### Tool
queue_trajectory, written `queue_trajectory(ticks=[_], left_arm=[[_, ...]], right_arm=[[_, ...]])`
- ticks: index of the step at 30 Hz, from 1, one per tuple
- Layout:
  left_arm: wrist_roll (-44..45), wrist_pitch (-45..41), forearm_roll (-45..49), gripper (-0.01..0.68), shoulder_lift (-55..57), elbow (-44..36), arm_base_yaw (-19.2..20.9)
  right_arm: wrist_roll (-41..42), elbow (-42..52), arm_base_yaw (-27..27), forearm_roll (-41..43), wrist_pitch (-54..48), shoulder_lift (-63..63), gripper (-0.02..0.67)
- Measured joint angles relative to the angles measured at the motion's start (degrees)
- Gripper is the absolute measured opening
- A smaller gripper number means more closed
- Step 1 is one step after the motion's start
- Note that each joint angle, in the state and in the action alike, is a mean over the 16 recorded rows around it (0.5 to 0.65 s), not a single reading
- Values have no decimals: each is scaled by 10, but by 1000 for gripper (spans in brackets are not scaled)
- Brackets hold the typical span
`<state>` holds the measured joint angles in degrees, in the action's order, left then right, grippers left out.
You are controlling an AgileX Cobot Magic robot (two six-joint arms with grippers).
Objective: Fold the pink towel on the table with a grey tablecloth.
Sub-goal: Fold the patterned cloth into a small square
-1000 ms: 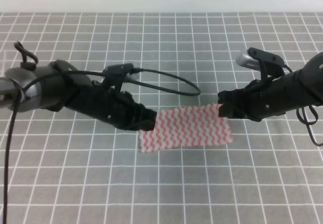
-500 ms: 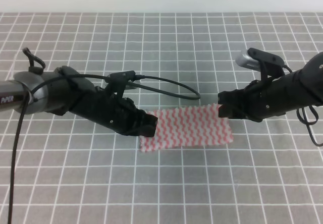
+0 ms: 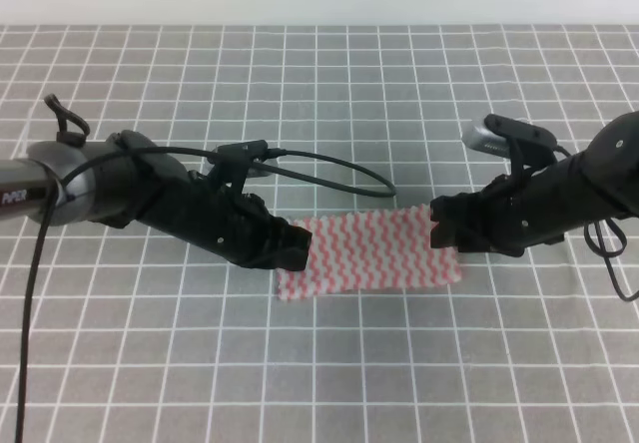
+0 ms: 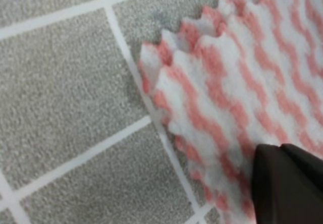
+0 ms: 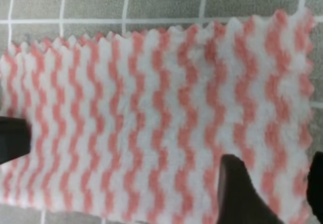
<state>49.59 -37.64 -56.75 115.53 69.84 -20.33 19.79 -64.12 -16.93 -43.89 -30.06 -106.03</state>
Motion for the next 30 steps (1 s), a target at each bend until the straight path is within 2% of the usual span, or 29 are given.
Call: queue_trajectory(ticks=[30], left_arm=[[4, 0, 3, -3, 1, -3, -1]], right_arm=[[-1, -28, 0, -11, 9, -44, 268]])
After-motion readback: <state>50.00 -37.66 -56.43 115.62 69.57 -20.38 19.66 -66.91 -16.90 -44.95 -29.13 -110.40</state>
